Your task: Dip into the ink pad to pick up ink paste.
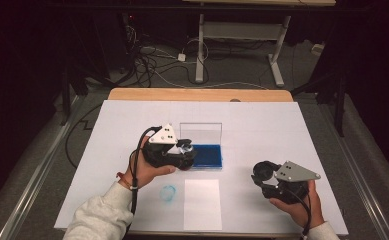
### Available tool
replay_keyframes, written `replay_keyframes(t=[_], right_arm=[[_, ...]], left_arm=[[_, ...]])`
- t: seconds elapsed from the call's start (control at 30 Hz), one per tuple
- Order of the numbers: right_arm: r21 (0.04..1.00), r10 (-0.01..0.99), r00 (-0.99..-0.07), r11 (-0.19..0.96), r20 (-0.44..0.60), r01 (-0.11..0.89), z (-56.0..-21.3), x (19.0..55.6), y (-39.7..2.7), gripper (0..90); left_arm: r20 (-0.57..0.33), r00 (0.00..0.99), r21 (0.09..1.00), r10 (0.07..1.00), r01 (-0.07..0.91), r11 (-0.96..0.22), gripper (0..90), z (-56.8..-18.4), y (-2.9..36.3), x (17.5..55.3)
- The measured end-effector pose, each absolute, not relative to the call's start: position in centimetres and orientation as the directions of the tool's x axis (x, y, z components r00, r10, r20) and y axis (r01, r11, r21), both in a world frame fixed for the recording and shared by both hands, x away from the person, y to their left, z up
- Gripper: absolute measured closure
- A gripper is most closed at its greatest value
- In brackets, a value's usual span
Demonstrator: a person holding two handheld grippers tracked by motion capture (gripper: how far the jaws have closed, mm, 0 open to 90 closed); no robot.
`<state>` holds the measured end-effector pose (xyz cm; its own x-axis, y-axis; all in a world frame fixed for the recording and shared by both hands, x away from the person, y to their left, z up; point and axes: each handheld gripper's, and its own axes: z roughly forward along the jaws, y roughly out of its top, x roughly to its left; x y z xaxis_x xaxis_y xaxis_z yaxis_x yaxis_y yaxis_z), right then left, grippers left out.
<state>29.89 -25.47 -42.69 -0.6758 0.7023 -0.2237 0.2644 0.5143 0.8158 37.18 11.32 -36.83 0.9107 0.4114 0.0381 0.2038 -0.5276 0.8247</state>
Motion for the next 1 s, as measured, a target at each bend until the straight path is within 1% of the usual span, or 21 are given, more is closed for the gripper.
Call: replay_keyframes(t=[0.1, 0.23, 0.4, 0.57, 0.7, 1.0], right_arm=[[0.822, 0.702, -0.681, 0.503, -0.208, 0.268, -42.6, 29.8, -25.5, 39.1], [0.821, 0.707, -0.675, 0.504, -0.213, 0.269, -42.6, 29.8, -25.5, 39.1], [0.811, 0.704, -0.676, 0.516, -0.218, 0.276, -42.8, 29.9, -25.5, 39.1], [0.808, 0.701, -0.679, 0.52, -0.219, 0.277, -42.9, 30.0, -25.4, 39.1], [0.806, 0.701, -0.679, 0.521, -0.218, 0.28, -43.0, 30.0, -25.4, 39.1], [0.798, 0.7, -0.68, 0.528, -0.216, 0.29, -43.4, 30.2, -25.4, 39.0]], left_arm=[[0.048, 0.906, 0.823, 0.42, 0.202, -0.531, 55.2, -36.1, 11.1, 38.0], [0.053, 0.907, 0.827, 0.419, 0.195, -0.527, 55.2, -35.1, 10.7, 39.1], [0.072, 0.905, 0.82, 0.419, 0.186, -0.541, 55.1, -35.1, 10.0, 40.6], [0.057, 0.91, 0.806, 0.41, 0.201, -0.556, 55.2, -36.4, 9.2, 42.1], [0.032, 0.906, 0.824, 0.422, 0.215, -0.524, 55.2, -37.6, 8.8, 42.8], [0.014, 0.897, 0.795, 0.442, 0.259, -0.549, 55.2, -42.0, 7.6, 43.9]])
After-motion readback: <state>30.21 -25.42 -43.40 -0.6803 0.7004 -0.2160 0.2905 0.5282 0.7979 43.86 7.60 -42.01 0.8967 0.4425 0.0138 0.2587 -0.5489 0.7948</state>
